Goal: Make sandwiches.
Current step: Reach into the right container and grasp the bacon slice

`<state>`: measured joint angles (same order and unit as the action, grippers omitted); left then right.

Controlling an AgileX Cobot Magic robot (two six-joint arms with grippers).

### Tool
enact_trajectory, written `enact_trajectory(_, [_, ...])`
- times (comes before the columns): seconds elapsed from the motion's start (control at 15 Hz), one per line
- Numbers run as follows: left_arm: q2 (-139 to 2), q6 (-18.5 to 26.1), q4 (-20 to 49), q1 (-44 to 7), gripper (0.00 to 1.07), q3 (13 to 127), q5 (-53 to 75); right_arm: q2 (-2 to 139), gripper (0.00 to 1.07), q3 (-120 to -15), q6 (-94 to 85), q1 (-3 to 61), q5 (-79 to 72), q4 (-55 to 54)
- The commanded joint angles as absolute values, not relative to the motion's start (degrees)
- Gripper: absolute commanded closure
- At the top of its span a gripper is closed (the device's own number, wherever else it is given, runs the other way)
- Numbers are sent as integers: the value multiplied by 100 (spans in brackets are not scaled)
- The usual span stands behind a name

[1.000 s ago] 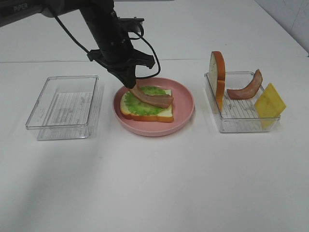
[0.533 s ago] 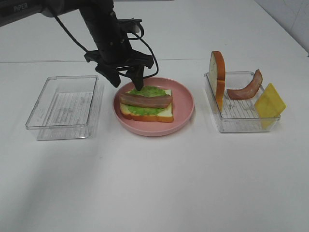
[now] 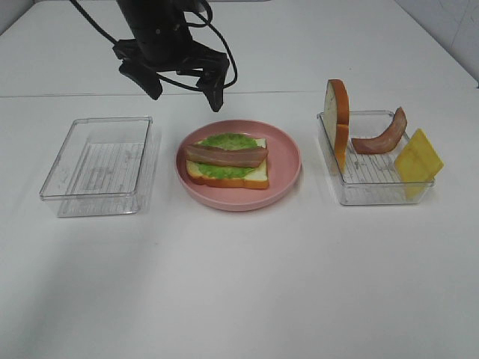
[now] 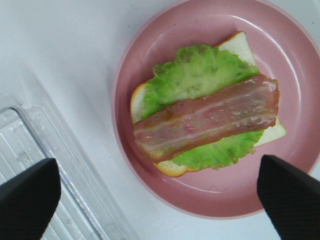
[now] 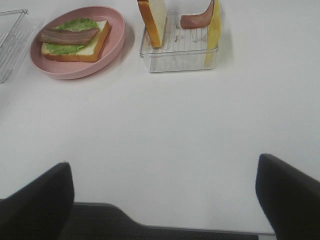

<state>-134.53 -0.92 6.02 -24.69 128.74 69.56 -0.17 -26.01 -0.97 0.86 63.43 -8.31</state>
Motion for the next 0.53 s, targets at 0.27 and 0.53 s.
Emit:
enact_trajectory(0.27, [-13000,258,372,-1089,5,12892,7557,-195,14,-2578,-149,69,6291,-848])
enact_trajectory(0.53, [-12731,246,619,-69,5,12880,7557,-195,14,-2578,-149,69,6291,-854])
